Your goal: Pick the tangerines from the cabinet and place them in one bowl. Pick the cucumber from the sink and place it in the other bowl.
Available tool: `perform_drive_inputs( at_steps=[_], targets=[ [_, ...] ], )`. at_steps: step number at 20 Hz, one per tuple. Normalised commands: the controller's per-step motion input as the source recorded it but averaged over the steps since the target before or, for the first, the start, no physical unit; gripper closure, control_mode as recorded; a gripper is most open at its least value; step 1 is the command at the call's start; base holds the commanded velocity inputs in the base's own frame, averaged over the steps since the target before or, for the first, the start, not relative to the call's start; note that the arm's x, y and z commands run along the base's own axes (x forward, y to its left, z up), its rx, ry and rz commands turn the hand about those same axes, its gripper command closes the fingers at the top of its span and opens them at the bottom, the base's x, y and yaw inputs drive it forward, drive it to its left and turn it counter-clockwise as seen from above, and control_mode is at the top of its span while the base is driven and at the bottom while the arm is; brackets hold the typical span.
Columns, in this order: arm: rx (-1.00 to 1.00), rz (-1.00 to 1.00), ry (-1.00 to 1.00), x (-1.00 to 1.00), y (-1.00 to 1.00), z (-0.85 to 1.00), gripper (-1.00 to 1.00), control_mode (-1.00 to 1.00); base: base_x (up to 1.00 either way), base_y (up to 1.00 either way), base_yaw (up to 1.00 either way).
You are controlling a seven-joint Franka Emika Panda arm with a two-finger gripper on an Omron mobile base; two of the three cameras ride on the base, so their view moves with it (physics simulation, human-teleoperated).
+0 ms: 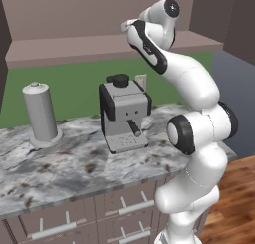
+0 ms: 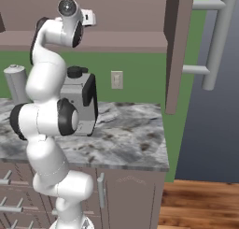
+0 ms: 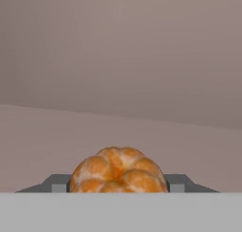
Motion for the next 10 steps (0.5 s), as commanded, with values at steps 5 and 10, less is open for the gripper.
perform_drive_inputs(
  at_steps=[5,10],
  targets=[
    [0.00,-0.02,0.02,-0.47,-0.07,0.09,1.00,-1.00,0.00,0.00,0.00],
    [0.00,-0.01,0.00,-0.63,-0.01,0.02,1.00,-1.00,0.00,0.00,0.00]
  ],
)
